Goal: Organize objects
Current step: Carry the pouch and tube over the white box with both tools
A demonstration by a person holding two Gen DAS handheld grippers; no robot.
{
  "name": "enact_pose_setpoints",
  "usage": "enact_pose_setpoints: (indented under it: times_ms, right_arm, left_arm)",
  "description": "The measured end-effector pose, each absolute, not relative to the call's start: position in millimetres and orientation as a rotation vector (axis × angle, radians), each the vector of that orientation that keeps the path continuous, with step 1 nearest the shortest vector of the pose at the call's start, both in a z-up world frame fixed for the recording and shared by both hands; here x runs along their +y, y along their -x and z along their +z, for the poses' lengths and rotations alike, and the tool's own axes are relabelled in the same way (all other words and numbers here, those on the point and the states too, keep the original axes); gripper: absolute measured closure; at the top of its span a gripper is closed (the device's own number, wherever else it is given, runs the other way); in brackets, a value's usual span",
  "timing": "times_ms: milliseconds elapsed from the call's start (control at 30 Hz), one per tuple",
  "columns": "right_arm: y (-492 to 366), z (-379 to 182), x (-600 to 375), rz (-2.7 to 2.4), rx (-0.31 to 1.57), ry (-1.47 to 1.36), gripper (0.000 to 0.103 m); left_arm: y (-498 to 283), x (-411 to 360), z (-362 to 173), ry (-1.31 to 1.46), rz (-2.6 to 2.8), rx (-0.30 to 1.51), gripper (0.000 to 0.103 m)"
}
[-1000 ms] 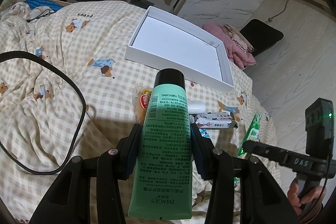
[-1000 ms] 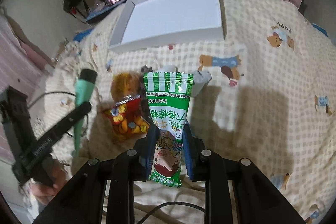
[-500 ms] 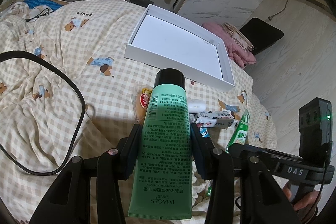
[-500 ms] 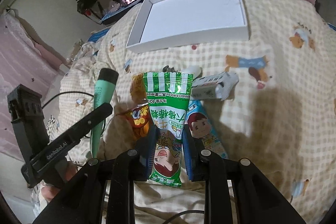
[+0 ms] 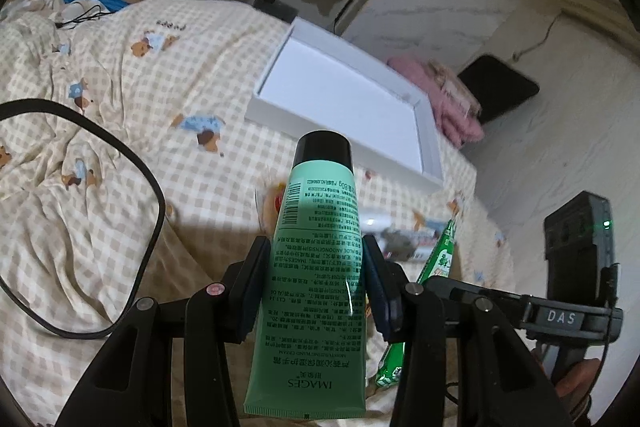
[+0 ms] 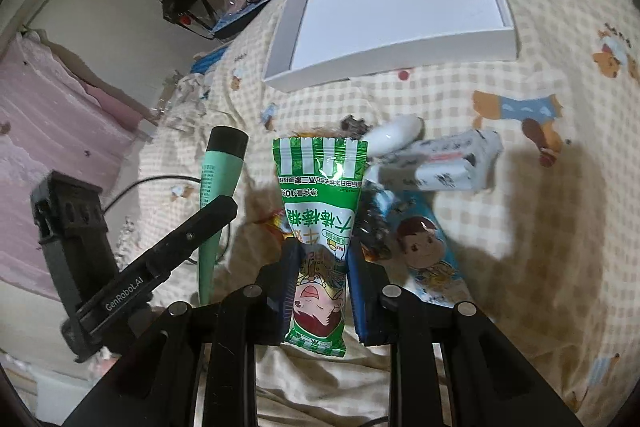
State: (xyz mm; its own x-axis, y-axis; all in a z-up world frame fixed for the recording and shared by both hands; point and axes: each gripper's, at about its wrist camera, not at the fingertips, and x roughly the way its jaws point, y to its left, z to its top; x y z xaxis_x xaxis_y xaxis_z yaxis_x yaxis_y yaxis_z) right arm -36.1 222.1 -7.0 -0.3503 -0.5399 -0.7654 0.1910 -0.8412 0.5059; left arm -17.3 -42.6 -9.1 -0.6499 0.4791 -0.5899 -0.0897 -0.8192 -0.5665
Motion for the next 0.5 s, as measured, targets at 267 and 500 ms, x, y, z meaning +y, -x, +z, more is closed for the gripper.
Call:
enact_pose_setpoints:
  times_ms: [267, 500]
  right_arm:
    - [63, 38, 225, -2.153, -0.541, -1.318, 0.078]
    - [89, 91, 243, -2.227, -0.507, -1.169, 0.078]
  left_arm:
    - [18, -77, 22, 0.968, 2.557, -0.808, 0.054]
    - [14, -99, 54, 0.863, 2.655, -0.785, 0.054]
